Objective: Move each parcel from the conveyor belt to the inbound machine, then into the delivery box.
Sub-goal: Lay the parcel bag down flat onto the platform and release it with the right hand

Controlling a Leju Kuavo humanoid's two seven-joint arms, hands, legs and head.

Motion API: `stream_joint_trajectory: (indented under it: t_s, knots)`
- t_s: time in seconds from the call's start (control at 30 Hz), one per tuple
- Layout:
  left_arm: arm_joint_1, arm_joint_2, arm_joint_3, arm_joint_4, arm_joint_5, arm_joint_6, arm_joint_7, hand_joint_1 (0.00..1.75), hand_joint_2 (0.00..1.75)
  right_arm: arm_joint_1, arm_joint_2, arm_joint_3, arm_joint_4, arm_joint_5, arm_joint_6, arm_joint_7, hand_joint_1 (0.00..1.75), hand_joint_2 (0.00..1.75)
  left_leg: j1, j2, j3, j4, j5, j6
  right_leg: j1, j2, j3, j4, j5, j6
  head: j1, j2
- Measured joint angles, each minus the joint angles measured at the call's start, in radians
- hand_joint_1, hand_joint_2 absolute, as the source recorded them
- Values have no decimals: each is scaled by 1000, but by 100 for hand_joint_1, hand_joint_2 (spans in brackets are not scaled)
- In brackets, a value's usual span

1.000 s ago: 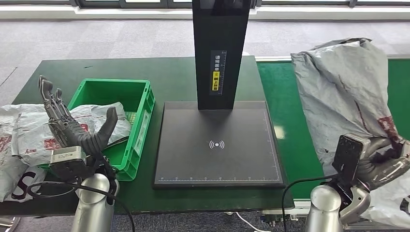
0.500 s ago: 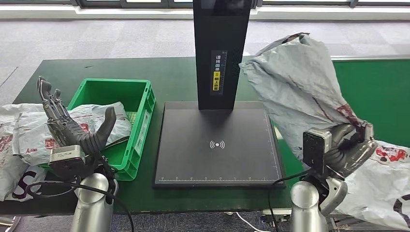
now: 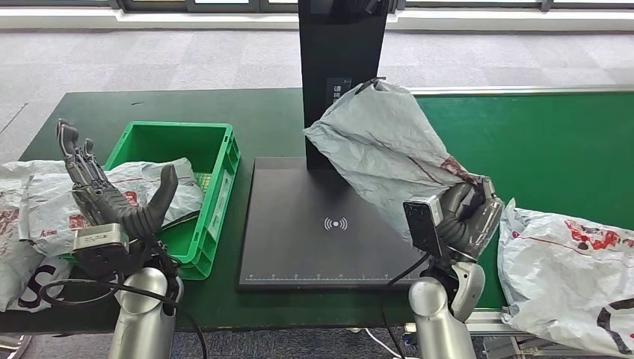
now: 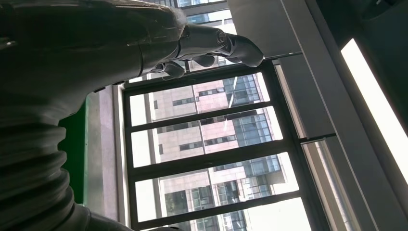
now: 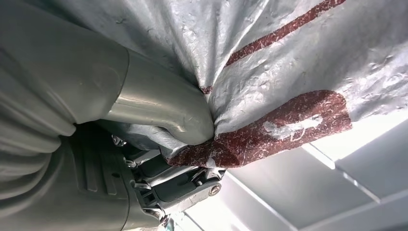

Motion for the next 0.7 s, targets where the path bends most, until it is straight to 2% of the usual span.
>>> stream_joint_trajectory:
  t_s: [0.4,0.7]
  knots:
    - [-3,8,-2,4,15,29,0,0,175,-23,0,52,136,7,-13,3,175,175,0,0,0,0,0,0,0,0,0,0,0,0,0,0]
    - [-12,13,-10,18,22,39,0,0,175,-40,1,99,209,27,43,9,175,175,0,0,0,0,0,0,0,0,0,0,0,0,0,0]
